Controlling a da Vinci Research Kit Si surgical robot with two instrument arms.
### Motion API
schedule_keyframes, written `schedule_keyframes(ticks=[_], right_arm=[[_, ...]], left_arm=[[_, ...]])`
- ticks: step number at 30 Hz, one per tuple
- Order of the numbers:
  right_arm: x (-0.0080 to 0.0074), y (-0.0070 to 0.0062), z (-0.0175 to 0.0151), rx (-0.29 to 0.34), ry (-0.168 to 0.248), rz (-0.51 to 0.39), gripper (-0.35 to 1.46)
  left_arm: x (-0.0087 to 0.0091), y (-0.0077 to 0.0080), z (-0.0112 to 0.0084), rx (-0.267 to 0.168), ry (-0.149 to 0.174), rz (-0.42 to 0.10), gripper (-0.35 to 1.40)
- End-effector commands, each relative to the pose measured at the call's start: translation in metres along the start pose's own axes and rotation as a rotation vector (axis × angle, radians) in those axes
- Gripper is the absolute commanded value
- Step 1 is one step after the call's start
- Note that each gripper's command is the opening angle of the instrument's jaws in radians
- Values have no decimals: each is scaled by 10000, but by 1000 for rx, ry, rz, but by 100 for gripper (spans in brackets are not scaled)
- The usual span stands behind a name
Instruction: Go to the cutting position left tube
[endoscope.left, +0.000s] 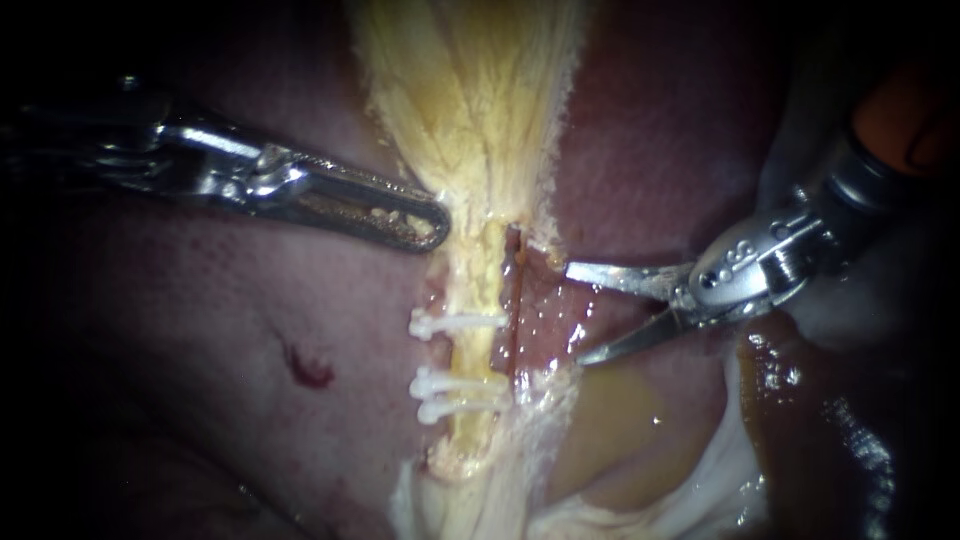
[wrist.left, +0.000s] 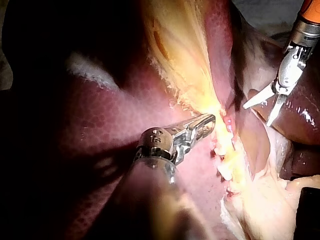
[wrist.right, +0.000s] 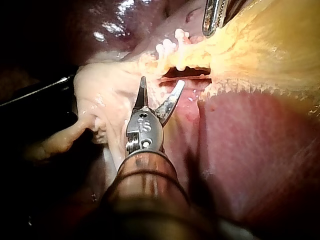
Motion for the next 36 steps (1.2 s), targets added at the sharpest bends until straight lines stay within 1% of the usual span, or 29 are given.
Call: schedule_keyframes(ticks=[1,3,7,9,12,14,17,23,26,27,30,36], right_arm=[[0,0,0,-2,1,0,144],[1,0,0,1,2,0,144],[1,0,0,3,6,1,144],[1,0,0,3,6,1,144],[1,0,1,8,8,1,144],[1,0,1,13,12,1,144],[2,-1,1,16,14,1,144],[5,-4,6,43,33,1,144],[8,-7,14,55,44,-5,144],[9,-8,17,61,45,5,144],[9,-14,30,85,52,25,144],[3,-28,59,129,59,56,144]], left_arm=[[0,0,-1,1,1,0,-35],[-1,-2,-6,4,2,-1,-35],[-7,-7,-30,15,6,-5,-35],[-11,-9,-42,9,6,-7,-35],[-17,-12,-61,7,-11,-11,-35],[-21,-14,-70,7,-14,-14,-35],[-24,-16,-78,4,-22,-16,-35],[-24,-18,-79,0,-23,-17,-35],[-23,-18,-76,-1,-24,-16,-35],[-23,-18,-75,-2,-24,-16,-35],[-22,-18,-73,-3,-25,-16,-35],[-23,-19,-72,-4,-25,-16,-35]])
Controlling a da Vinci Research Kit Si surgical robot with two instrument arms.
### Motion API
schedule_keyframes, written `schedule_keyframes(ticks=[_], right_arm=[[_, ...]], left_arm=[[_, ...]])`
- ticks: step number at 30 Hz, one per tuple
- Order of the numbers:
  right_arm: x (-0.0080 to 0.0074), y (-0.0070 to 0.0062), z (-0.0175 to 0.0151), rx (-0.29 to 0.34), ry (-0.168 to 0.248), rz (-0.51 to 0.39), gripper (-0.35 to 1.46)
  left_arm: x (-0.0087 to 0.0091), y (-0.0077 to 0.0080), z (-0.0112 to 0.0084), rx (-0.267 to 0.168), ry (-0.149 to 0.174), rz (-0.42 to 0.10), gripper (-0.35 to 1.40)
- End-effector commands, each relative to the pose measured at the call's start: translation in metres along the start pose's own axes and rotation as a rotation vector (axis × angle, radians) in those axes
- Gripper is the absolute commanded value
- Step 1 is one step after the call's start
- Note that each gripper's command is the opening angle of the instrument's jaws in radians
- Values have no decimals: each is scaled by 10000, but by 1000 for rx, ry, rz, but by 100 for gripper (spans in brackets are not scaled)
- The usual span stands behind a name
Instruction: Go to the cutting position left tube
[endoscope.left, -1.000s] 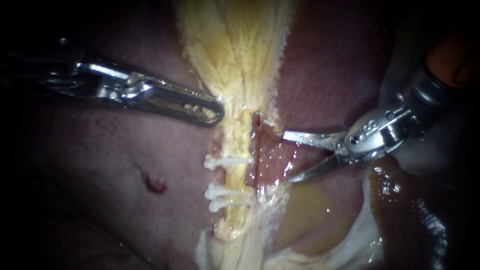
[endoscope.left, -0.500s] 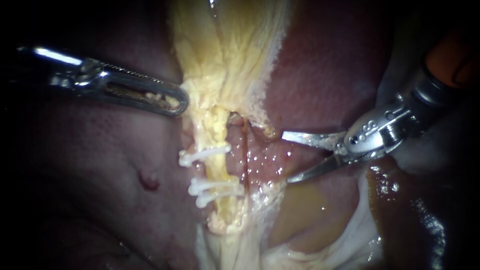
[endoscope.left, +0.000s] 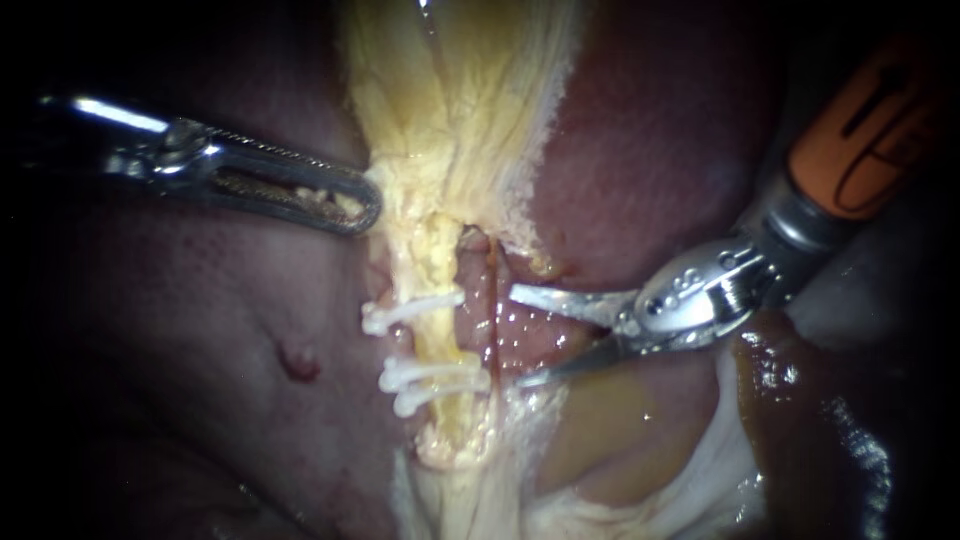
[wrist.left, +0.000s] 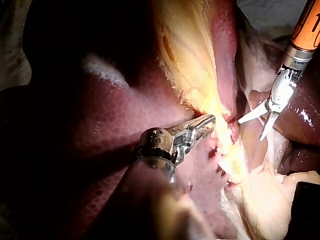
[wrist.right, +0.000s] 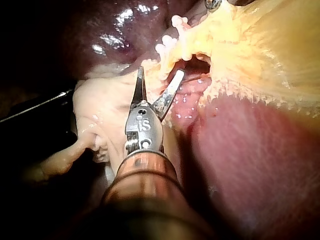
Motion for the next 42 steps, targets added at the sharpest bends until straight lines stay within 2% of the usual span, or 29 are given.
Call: schedule_keyframes(ticks=[1,9,18,23,32,42], right_arm=[[-1,-1,5,6,-2,0,144],[-9,-2,35,49,2,30,144],[-37,17,52,119,4,103,144],[-42,25,54,145,9,121,144],[-36,24,61,212,55,141,144],[-16,13,74,284,121,148,144]], left_arm=[[0,0,0,-1,0,0,-35],[0,-1,2,-3,0,-1,-35],[1,-2,3,-4,-1,0,-35],[1,-2,3,-4,-1,0,-35],[1,-2,3,-4,-1,0,-35],[2,-3,6,-9,-3,0,-35]])
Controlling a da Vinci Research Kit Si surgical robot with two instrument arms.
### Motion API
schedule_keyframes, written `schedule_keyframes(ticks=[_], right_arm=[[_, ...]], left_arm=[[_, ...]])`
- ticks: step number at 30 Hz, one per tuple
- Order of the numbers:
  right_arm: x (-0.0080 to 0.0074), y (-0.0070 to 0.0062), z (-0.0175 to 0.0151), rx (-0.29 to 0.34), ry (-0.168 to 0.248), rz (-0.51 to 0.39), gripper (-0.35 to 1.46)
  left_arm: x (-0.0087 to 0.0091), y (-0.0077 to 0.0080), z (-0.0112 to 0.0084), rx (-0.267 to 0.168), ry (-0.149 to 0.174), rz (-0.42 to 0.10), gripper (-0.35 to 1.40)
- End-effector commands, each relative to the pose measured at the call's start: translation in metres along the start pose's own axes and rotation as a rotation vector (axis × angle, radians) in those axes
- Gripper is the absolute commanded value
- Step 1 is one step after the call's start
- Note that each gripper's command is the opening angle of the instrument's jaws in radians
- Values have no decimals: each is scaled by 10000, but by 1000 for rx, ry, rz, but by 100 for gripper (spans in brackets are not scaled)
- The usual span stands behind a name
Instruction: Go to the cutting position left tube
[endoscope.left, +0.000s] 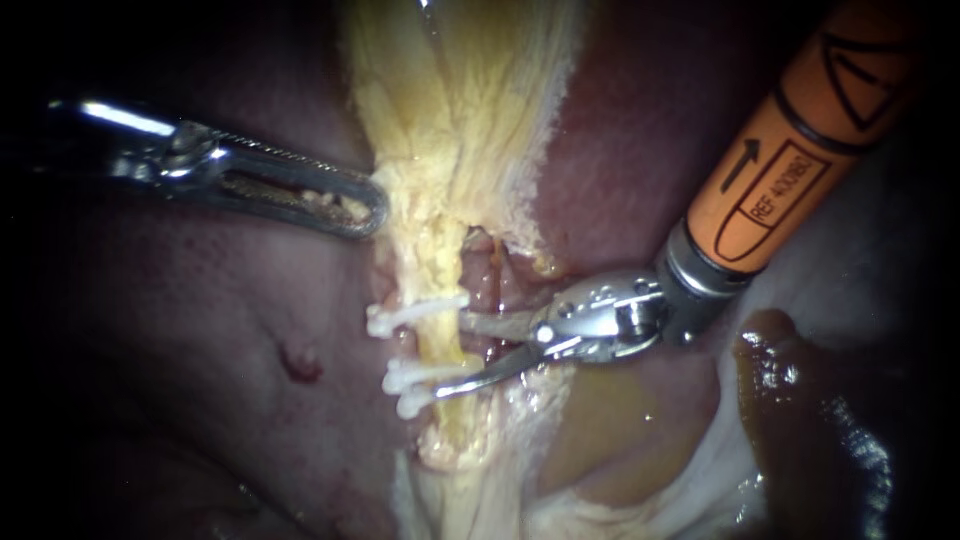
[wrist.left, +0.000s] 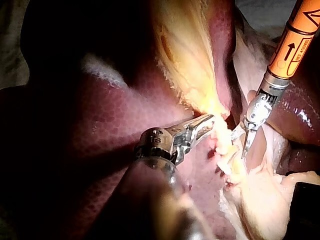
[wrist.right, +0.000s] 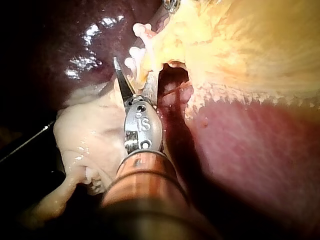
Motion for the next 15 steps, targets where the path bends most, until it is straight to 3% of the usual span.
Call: schedule_keyframes(ticks=[1,15], right_arm=[[1,0,2,5,7,4,144],[17,5,32,58,41,1,142]], left_arm=[[0,0,0,-1,-1,-1,-35],[-2,6,6,-2,-1,-1,-35]])
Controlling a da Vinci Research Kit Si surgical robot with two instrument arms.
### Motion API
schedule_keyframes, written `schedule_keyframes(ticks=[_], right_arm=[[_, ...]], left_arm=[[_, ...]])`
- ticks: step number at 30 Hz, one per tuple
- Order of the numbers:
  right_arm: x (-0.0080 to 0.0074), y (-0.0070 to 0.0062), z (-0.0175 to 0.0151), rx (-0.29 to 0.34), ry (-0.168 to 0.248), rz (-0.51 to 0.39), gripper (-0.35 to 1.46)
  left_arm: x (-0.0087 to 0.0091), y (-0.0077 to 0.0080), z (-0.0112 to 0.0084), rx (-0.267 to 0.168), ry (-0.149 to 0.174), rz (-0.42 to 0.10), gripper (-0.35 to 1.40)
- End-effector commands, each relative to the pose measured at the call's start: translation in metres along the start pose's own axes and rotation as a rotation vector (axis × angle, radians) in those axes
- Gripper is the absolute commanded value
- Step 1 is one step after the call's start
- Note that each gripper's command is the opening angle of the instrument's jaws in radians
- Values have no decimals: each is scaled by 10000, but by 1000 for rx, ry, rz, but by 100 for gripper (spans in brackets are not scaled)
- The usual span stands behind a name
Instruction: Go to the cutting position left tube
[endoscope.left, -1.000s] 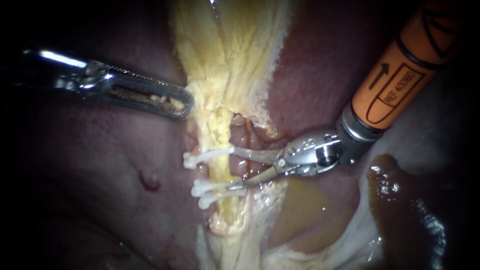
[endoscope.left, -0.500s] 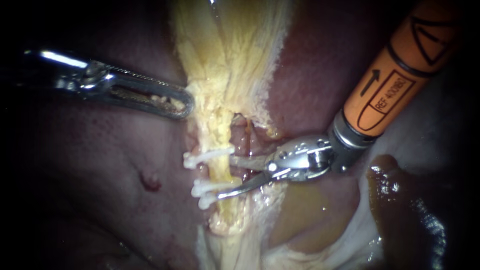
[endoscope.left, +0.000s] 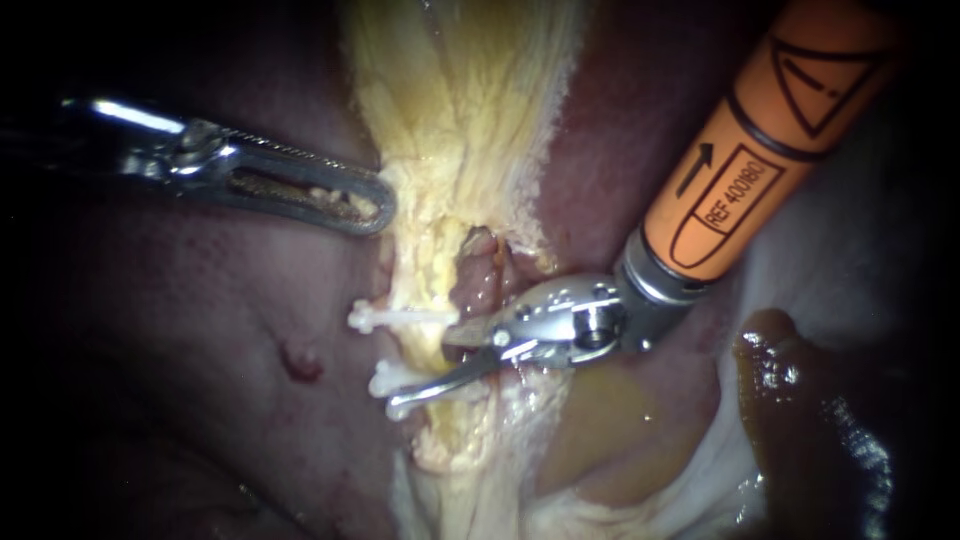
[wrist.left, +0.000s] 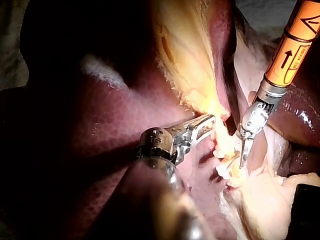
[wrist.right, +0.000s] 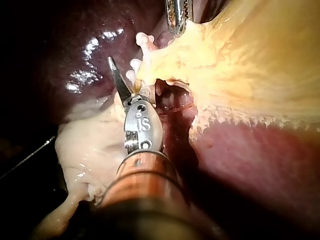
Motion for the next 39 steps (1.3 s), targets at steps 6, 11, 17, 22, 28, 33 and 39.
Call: schedule_keyframes(ticks=[6,11,17,22,28,33,39], right_arm=[[-1,4,13,-4,0,-3,142],[1,8,19,-6,9,-3,142],[2,9,23,-6,11,-4,140],[5,3,25,-1,16,0,140],[12,-10,28,31,30,-6,142],[21,-22,31,51,49,-6,142],[30,-31,30,60,61,-6,142]], left_arm=[[-1,0,2,0,0,-1,-35],[-2,0,3,-1,0,-2,-35],[-4,1,4,0,0,-3,-35],[-4,5,3,0,0,-3,-35],[-4,9,3,1,1,-4,-35],[-4,10,2,1,1,-3,-35],[-4,11,2,2,1,-3,-35]])
